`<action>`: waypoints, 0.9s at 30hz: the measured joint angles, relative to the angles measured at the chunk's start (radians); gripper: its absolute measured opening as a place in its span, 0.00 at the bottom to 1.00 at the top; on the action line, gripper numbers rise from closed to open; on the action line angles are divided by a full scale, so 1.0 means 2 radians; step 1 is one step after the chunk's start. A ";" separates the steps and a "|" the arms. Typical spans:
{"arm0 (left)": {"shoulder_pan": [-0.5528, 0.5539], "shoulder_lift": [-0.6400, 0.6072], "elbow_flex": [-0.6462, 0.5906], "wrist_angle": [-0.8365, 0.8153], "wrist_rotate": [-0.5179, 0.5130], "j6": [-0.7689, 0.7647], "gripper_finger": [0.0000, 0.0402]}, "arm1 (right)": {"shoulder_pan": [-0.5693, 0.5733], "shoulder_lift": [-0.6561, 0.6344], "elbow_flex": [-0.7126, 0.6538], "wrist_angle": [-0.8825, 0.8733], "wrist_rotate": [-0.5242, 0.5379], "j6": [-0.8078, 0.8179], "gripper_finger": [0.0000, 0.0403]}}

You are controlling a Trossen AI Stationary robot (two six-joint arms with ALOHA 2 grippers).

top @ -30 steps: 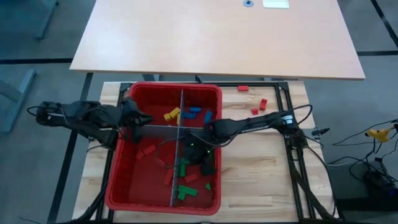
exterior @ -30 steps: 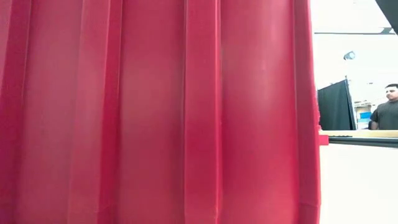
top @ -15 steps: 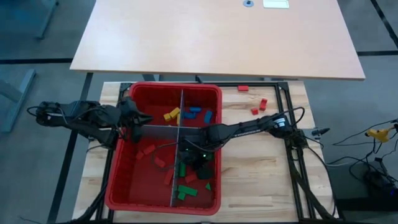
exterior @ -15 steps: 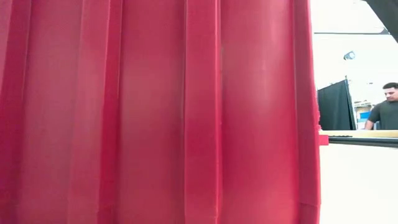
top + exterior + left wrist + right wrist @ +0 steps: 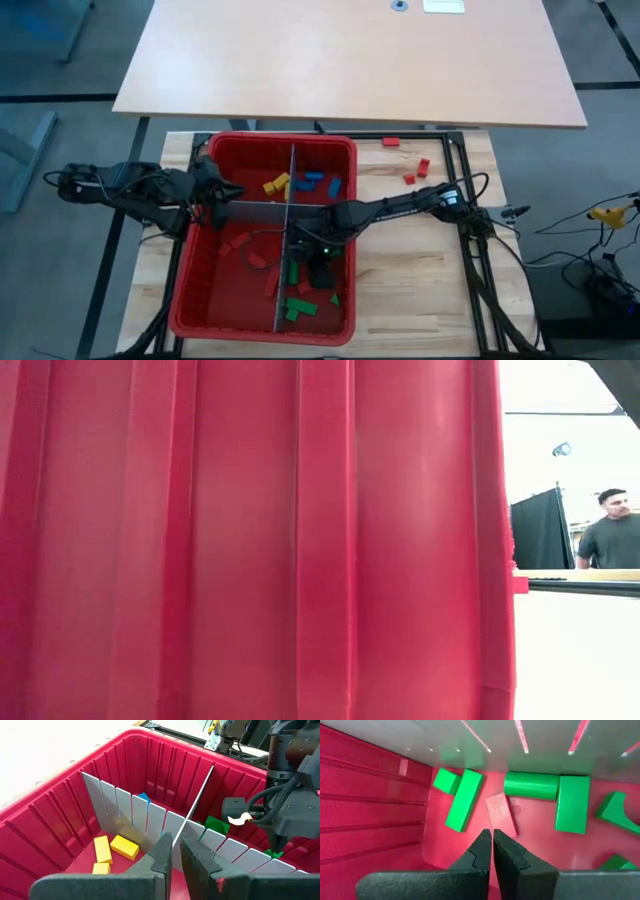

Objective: Sort blocks

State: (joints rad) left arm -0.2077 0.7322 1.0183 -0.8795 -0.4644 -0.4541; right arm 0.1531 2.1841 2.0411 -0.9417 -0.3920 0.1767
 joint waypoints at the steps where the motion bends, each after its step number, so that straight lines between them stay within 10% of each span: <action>1: 0.000 0.000 0.000 0.000 0.000 0.000 0.06 | 0.001 0.000 0.000 0.000 0.000 0.000 0.00; 27: 0.000 0.001 0.000 -0.005 0.000 -0.002 0.06 | 0.011 0.049 -0.001 -0.004 -0.056 0.009 0.00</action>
State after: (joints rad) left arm -0.2074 0.7338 1.0183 -0.8892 -0.4638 -0.4580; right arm 0.1745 2.2823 2.0396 -0.9502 -0.5046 0.1940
